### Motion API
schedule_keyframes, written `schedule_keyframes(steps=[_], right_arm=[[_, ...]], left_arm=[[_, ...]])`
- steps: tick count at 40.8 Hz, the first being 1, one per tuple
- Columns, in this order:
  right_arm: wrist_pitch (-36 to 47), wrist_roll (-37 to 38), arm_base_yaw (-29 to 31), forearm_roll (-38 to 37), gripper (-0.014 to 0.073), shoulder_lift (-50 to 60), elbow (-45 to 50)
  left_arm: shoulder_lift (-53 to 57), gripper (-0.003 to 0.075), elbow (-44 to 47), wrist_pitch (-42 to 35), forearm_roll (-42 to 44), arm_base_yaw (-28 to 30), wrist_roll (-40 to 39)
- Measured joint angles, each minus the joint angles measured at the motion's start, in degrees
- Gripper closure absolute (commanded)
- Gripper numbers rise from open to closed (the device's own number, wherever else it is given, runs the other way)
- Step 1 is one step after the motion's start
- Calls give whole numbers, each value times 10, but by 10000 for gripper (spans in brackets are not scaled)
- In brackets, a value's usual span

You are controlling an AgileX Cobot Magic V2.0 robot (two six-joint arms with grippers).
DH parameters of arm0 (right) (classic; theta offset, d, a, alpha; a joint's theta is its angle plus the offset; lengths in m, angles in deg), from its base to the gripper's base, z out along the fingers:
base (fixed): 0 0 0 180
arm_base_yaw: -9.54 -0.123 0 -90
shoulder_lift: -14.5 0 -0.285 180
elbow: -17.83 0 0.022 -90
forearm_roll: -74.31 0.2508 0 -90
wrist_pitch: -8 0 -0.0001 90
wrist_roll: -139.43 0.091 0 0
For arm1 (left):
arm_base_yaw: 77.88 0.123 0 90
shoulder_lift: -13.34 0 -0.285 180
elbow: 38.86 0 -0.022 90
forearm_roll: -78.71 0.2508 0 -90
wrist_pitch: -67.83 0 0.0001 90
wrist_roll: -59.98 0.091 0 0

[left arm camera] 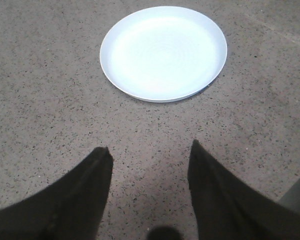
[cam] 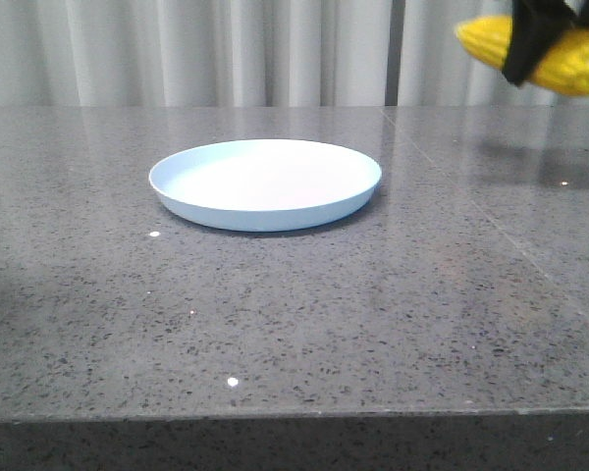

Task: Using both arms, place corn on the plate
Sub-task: 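Lift the corn with the right gripper and carry it over the plate, then lower the corn onto the plate, open the right gripper, withdraw upward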

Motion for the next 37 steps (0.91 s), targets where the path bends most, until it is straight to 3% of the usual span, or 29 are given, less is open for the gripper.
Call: schedule_keyframes(steps=[13,20,37], right_arm=[[-14,1,-133,16,349,63,0],[8,48,-197,25,346,53,13],[150,209,-242,27,326,-67,32]], left_arm=[[0,365,0,0,0,0,0],[0,365,0,0,0,0,0],[0,365,0,0,0,0,0]])
